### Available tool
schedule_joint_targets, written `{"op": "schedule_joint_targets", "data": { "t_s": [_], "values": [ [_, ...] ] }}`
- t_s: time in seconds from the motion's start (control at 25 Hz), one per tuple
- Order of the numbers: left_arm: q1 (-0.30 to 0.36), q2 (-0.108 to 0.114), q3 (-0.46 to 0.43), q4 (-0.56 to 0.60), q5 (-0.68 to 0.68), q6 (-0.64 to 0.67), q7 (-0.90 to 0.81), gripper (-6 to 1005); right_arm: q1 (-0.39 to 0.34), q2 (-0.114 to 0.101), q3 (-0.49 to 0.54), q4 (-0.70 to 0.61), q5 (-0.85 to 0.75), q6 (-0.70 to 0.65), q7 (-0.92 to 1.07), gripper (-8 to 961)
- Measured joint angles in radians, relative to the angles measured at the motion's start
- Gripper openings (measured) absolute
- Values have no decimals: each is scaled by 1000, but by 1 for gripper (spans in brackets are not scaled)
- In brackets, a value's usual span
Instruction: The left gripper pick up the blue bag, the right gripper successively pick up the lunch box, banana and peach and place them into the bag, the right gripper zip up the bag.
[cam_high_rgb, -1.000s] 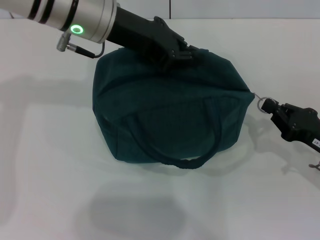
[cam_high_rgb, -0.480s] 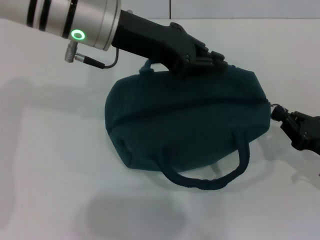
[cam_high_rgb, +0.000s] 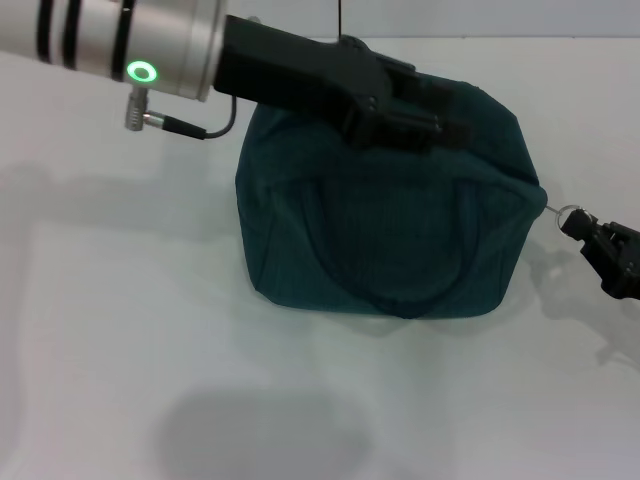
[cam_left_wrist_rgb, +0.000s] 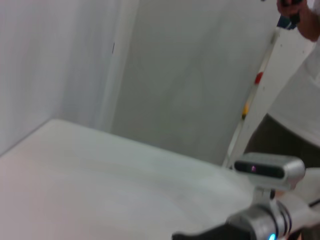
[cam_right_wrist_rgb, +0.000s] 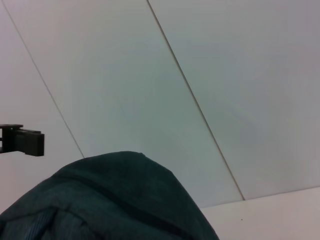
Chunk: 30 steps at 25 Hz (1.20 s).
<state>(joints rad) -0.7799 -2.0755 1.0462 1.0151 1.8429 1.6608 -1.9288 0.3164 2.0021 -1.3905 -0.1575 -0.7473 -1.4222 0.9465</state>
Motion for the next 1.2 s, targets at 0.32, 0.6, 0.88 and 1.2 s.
{"op": "schedule_joint_targets", "data": {
  "t_s": [0.32,0.6,0.88,1.2],
  "values": [
    [210,-6,-50,120,-282,0,134,490,-7,1,32,0,2,-48,-28,37],
    [399,-3,-95,105,-514,12,314,490,-33,0,62,-2,5,-152,-194,242],
    [500,-9,-100,18,-559,23,504,518,-72,-14,204,-13,11,-255,-256,443],
    [501,-7,-96,-17,-452,28,512,614,-33,-122,221,-166,-62,-389,93,705]
  ]
}}
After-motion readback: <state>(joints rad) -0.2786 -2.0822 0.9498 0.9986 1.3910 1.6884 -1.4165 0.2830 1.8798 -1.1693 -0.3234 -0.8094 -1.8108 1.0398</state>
